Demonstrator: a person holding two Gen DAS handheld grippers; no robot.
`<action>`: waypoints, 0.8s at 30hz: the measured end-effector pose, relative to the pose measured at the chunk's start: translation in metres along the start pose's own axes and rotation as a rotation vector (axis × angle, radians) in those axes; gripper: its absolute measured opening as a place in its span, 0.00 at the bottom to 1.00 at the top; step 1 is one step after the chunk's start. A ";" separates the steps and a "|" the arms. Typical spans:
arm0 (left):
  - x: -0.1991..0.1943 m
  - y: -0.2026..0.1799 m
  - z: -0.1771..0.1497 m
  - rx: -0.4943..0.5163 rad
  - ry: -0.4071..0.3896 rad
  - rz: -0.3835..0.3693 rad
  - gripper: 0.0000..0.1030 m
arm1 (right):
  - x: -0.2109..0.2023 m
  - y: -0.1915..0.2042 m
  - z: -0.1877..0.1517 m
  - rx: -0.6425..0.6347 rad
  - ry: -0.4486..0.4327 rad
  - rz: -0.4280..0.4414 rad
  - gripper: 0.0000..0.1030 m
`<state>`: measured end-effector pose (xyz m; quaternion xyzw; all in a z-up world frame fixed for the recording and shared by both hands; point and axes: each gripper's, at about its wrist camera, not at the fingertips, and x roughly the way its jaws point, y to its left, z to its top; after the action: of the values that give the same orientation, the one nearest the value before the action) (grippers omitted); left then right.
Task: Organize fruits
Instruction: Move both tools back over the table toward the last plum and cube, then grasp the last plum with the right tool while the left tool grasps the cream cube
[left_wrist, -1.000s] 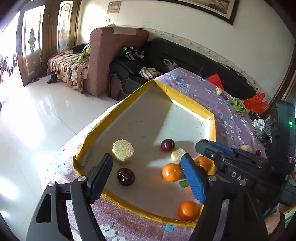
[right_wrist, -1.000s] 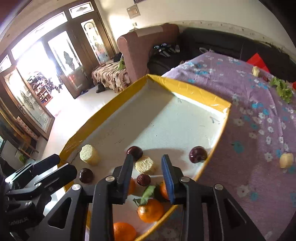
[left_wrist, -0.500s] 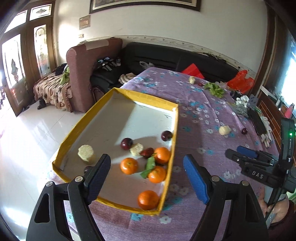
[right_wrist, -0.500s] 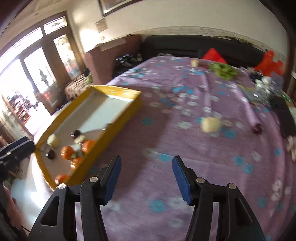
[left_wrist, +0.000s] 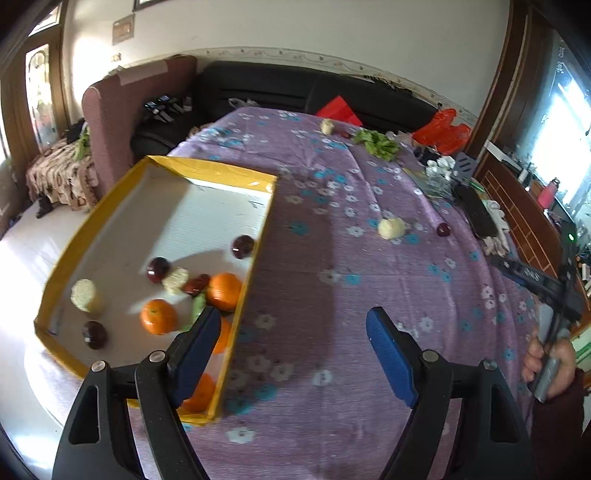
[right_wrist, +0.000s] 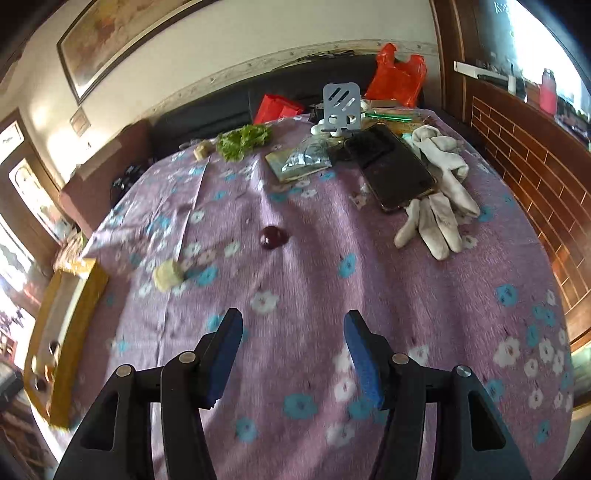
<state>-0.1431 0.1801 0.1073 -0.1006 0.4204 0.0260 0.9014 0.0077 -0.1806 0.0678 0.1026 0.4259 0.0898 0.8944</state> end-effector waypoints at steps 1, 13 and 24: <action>0.003 -0.004 0.001 0.004 0.008 -0.008 0.78 | 0.007 0.001 0.007 0.007 -0.001 0.008 0.60; 0.040 -0.034 0.063 0.042 0.039 -0.069 0.78 | 0.123 0.019 0.059 -0.020 0.083 -0.058 0.59; 0.142 -0.099 0.093 0.146 0.121 -0.142 0.78 | 0.100 0.030 0.039 -0.068 0.030 -0.061 0.29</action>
<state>0.0316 0.0968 0.0727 -0.0654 0.4665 -0.0748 0.8789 0.0978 -0.1315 0.0256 0.0578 0.4389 0.0783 0.8932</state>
